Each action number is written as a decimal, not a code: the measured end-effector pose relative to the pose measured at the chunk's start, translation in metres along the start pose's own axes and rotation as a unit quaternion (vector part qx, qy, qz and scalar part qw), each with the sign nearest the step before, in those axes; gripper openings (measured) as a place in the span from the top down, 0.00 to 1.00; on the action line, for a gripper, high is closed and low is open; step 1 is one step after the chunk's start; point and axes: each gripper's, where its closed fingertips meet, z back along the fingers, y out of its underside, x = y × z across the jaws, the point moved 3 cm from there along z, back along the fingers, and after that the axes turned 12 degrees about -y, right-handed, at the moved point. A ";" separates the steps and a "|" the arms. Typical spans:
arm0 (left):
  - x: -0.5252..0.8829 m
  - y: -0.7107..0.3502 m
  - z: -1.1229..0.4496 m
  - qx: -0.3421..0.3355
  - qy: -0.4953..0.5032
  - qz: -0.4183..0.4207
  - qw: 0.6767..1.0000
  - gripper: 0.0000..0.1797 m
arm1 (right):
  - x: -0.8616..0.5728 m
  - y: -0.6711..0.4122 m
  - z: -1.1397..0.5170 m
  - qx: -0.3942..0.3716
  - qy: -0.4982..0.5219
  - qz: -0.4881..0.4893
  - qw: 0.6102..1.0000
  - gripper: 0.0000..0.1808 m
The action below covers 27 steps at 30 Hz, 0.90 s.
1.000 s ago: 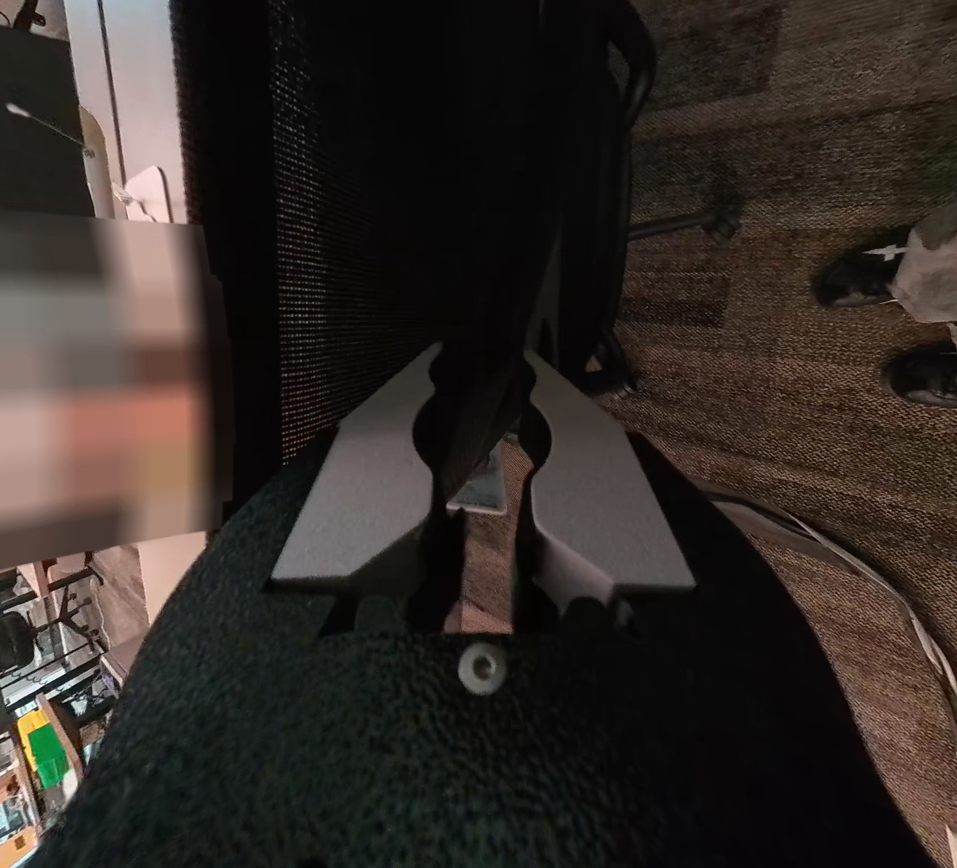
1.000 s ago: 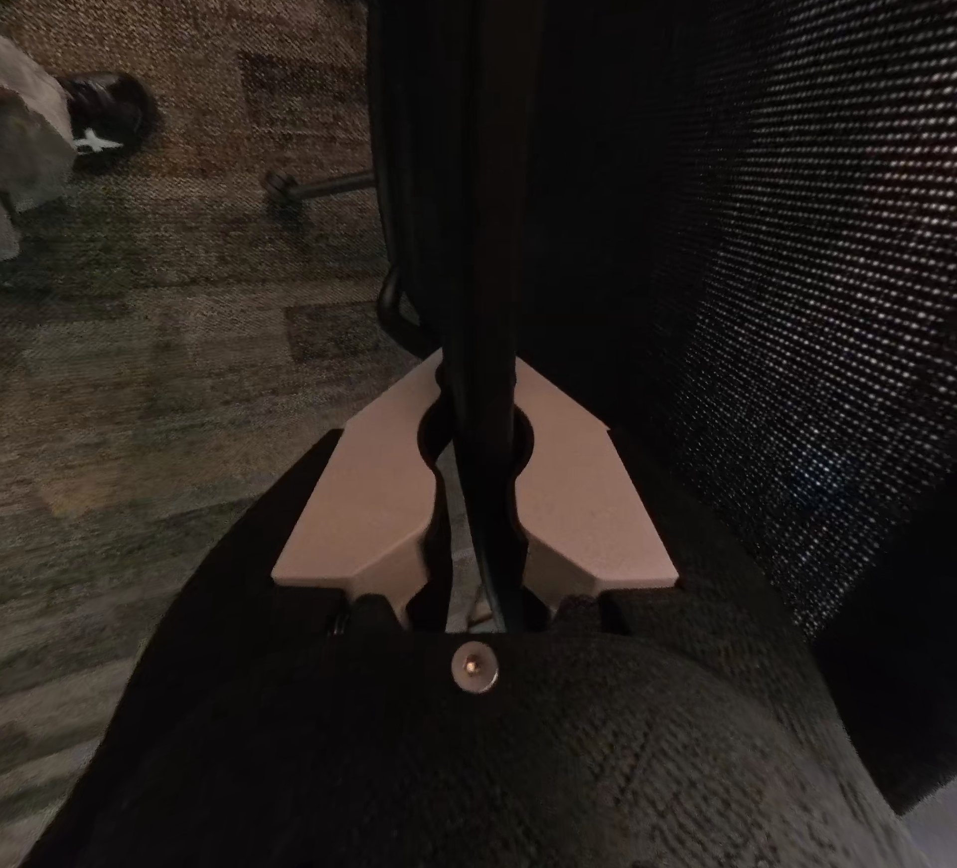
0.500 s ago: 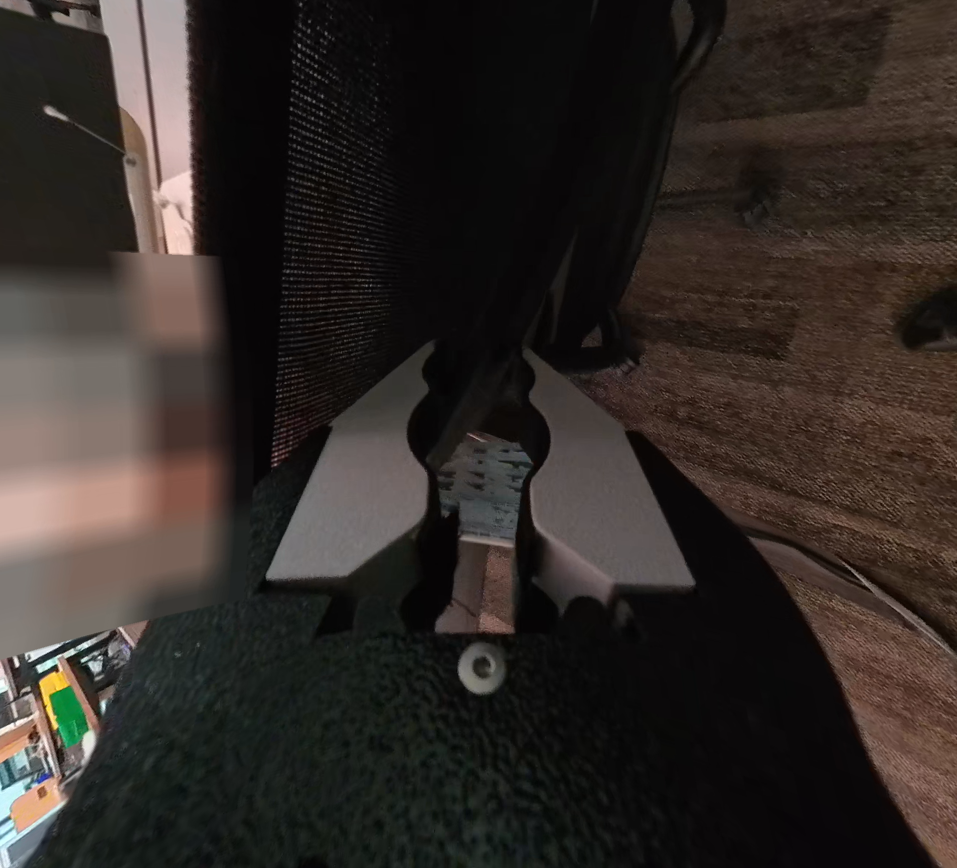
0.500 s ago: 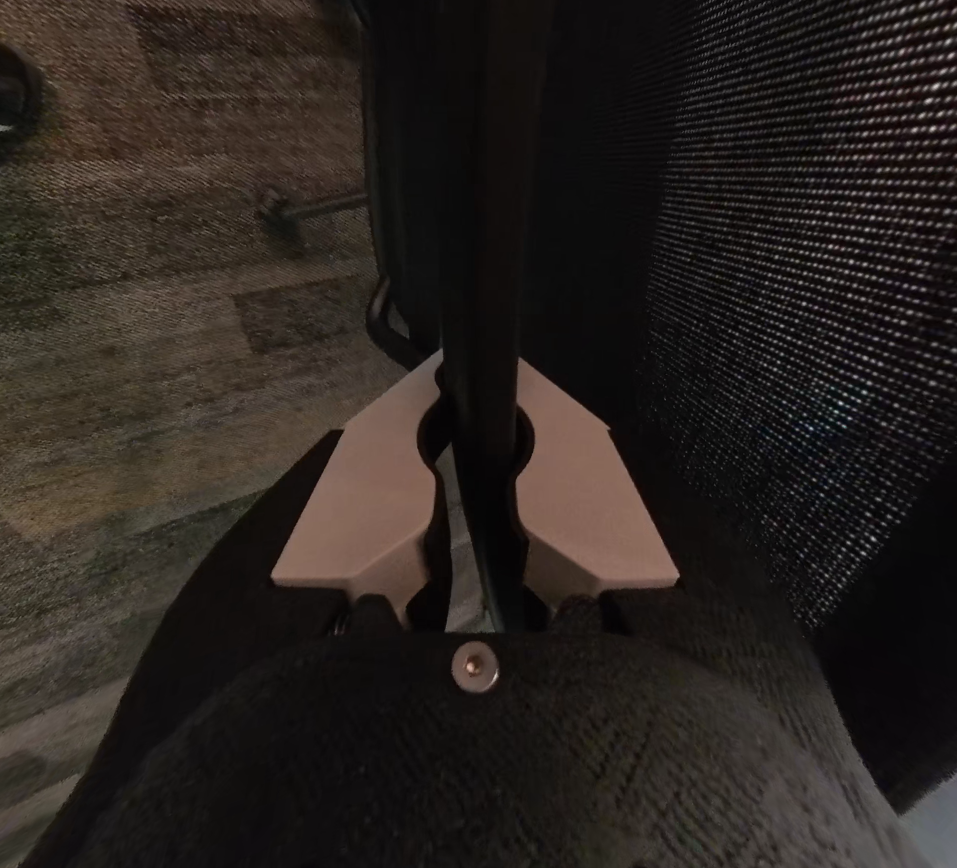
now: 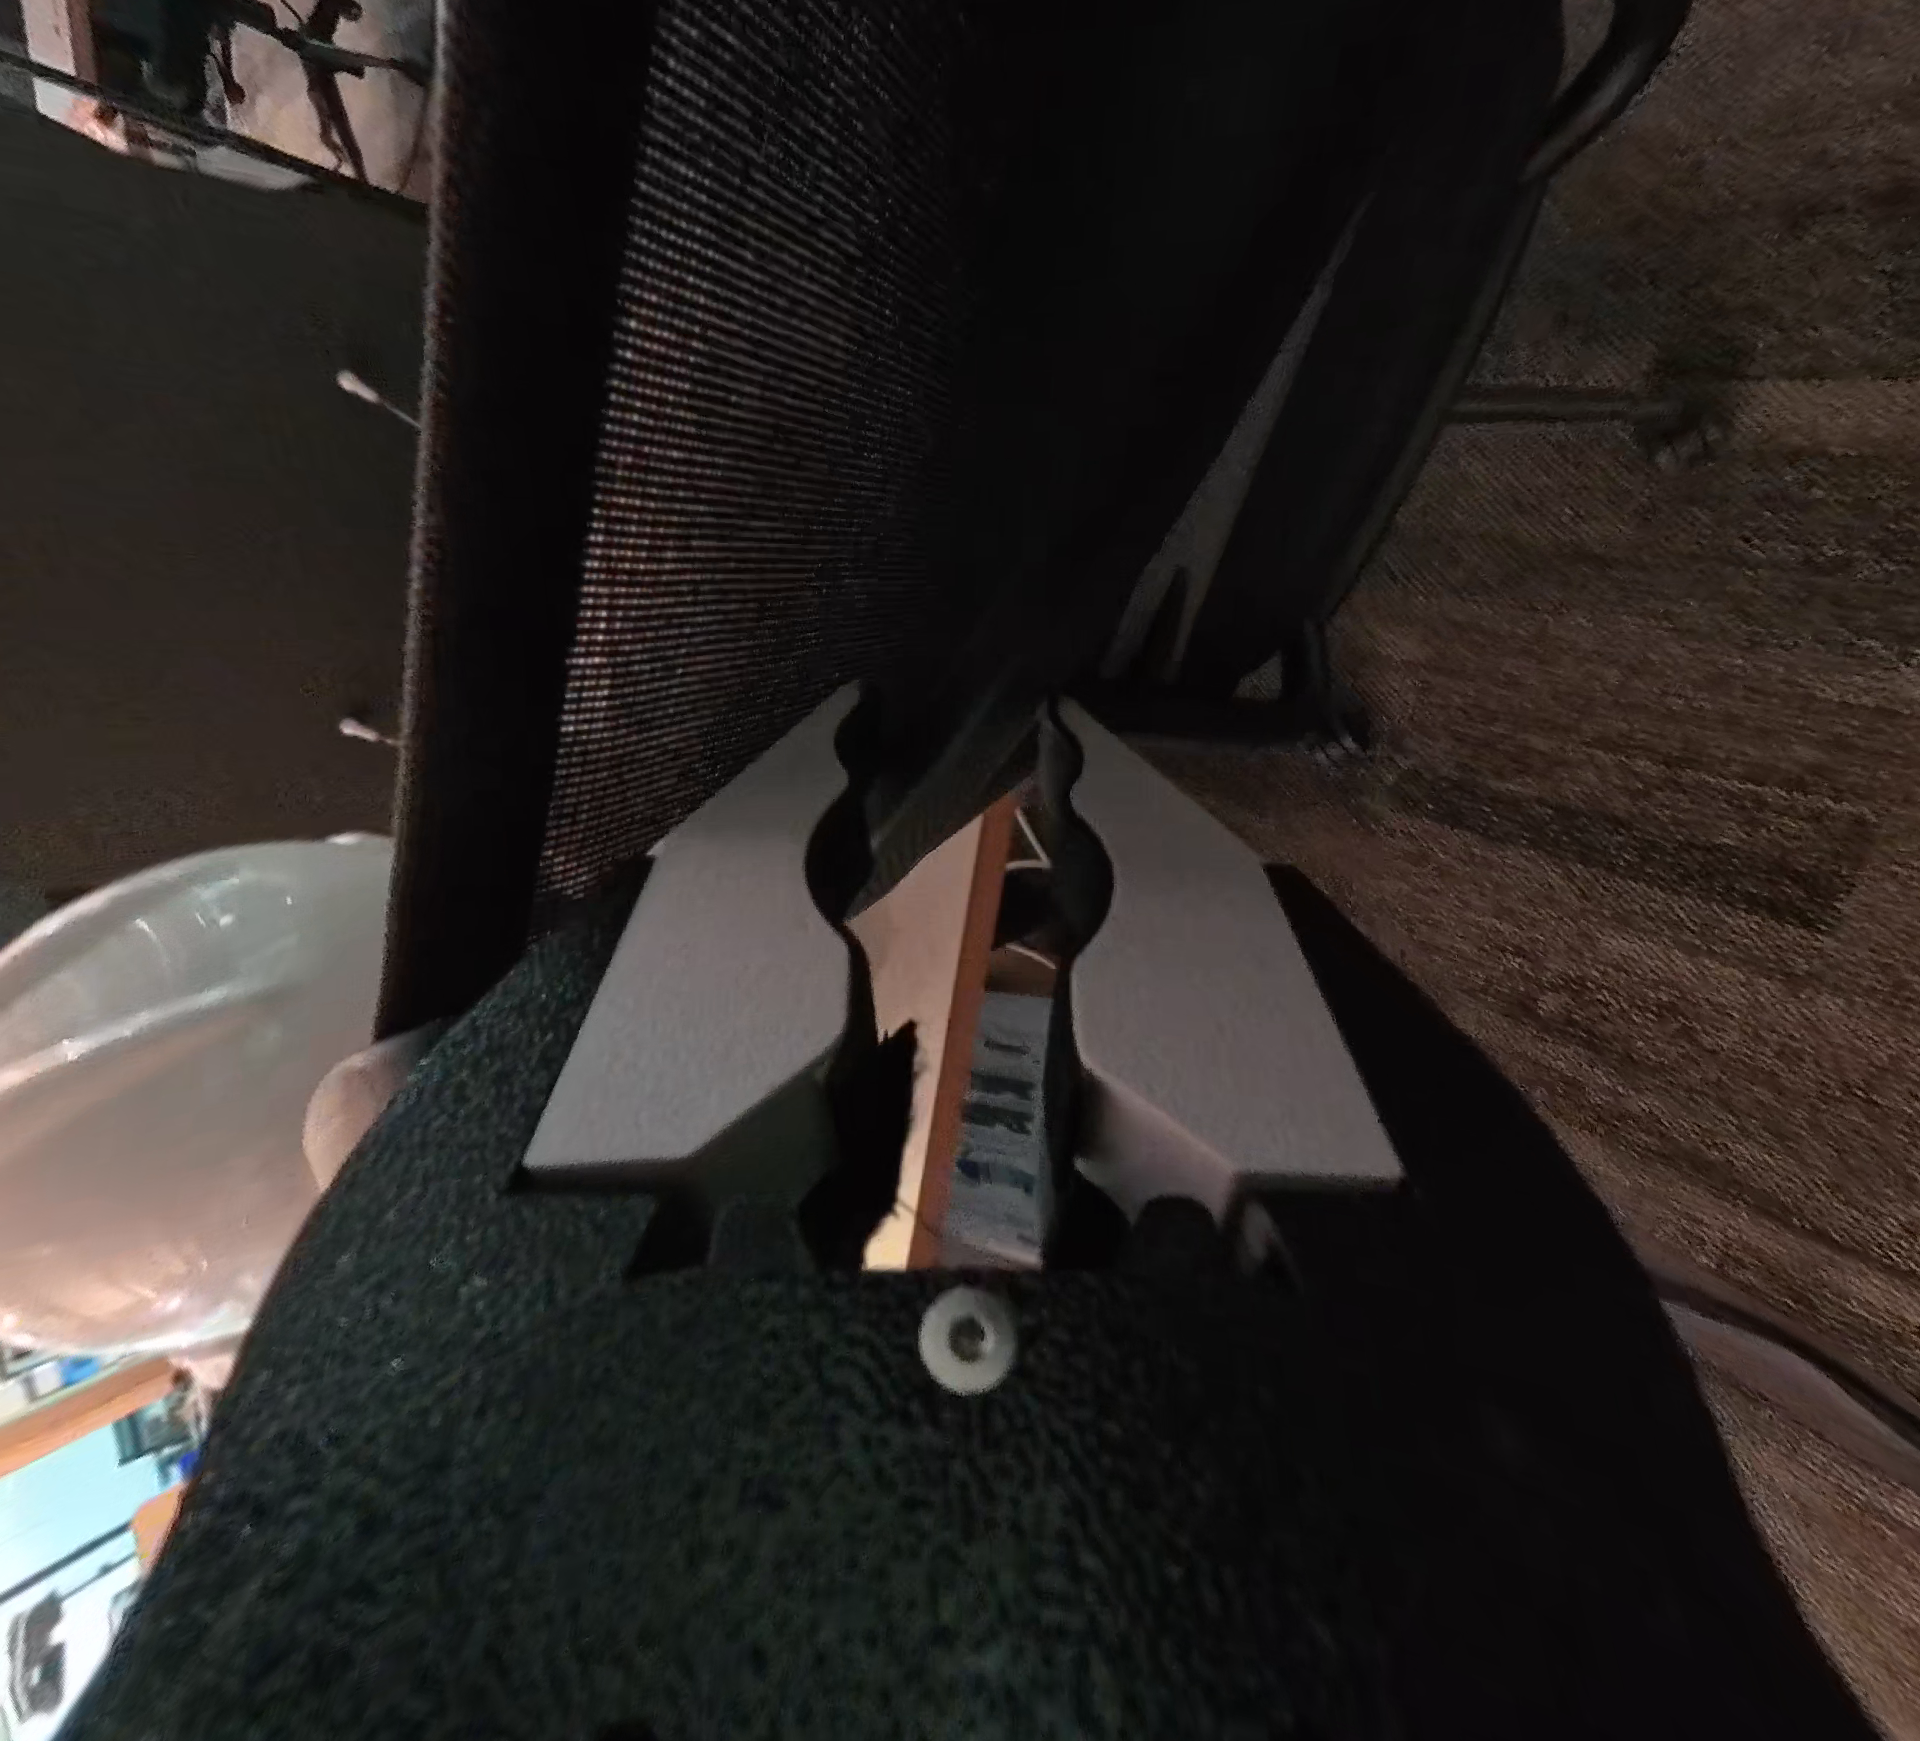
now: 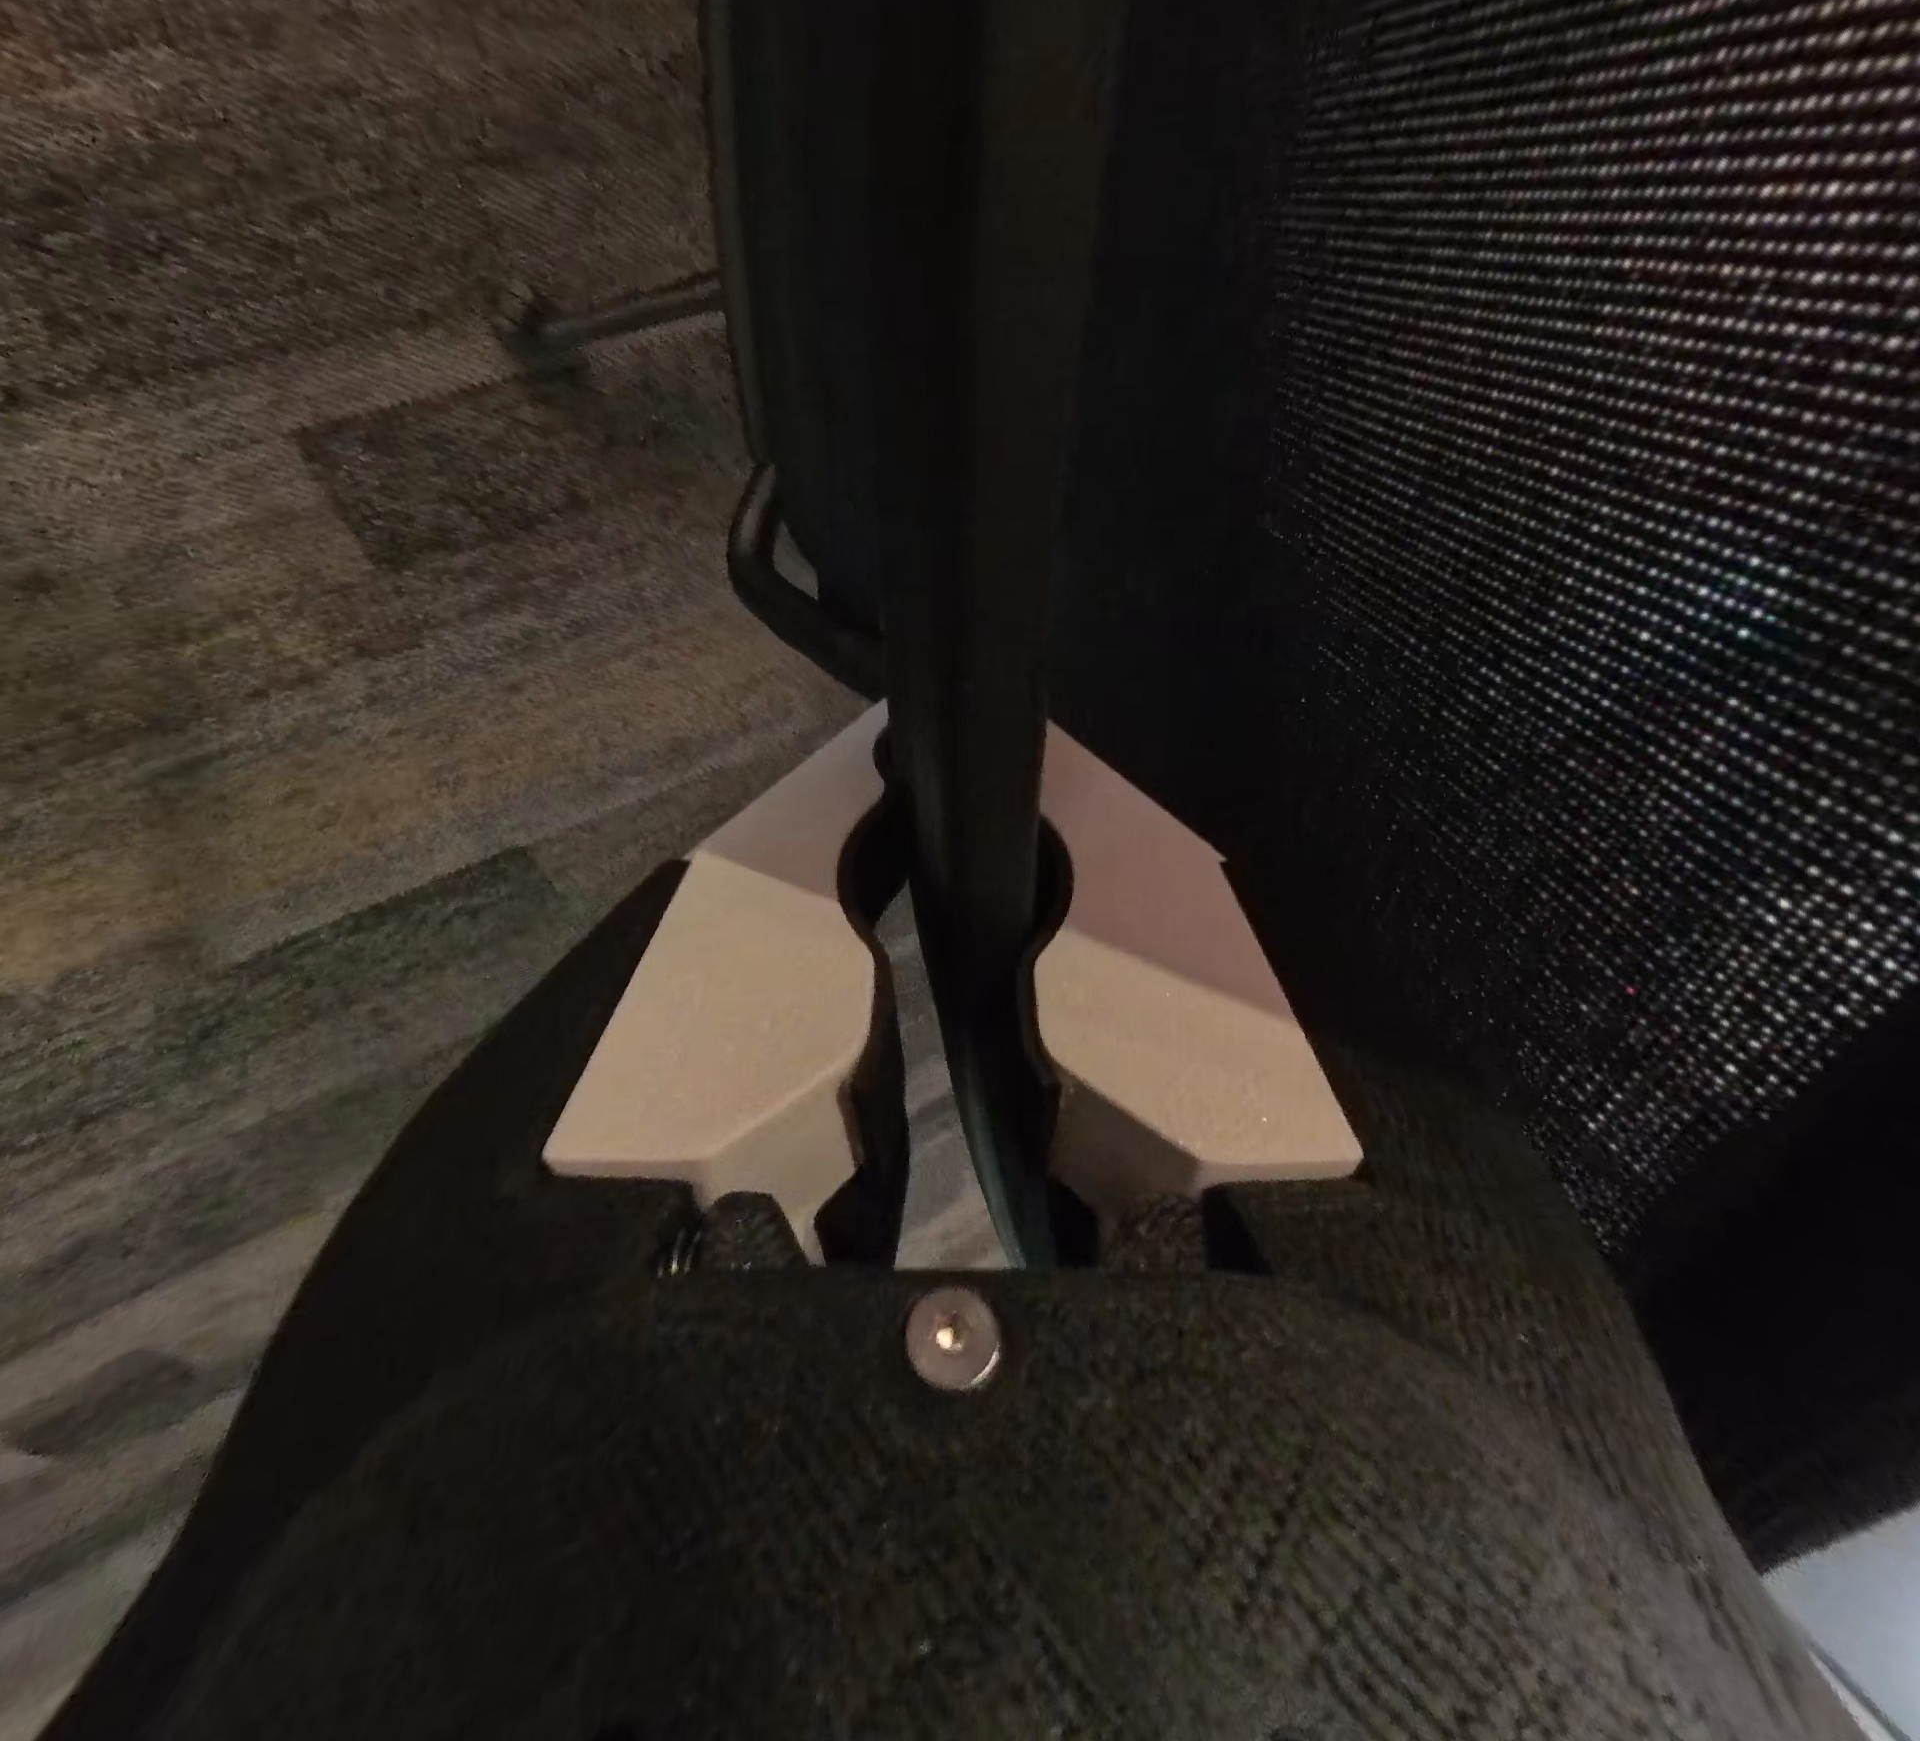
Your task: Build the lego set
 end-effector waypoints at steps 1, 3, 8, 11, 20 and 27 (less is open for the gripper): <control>0.004 -0.007 -0.008 -0.004 0.002 0.003 1.000 0.84 | -0.005 0.007 -0.002 0.008 -0.001 0.000 1.000 0.93; 0.005 -0.018 -0.016 -0.010 0.013 0.001 1.000 0.84 | -0.015 0.018 -0.005 0.023 -0.008 0.007 1.000 0.93; 0.000 -0.053 -0.024 -0.063 0.036 -0.015 0.997 0.86 | -0.034 0.058 -0.009 0.088 -0.010 0.008 0.996 0.92; -0.007 -0.067 -0.026 -0.095 0.058 -0.013 0.994 0.86 | -0.041 0.074 -0.010 0.120 0.006 0.009 0.993 0.90; 0.001 -0.022 0.059 -0.287 0.055 0.060 0.954 0.97 | 0.004 0.030 0.049 -0.022 0.113 -0.277 0.954 0.63; 0.065 0.219 0.119 -0.228 0.057 0.251 0.939 0.76 | 0.094 -0.235 0.088 -0.287 0.128 -0.213 0.925 0.70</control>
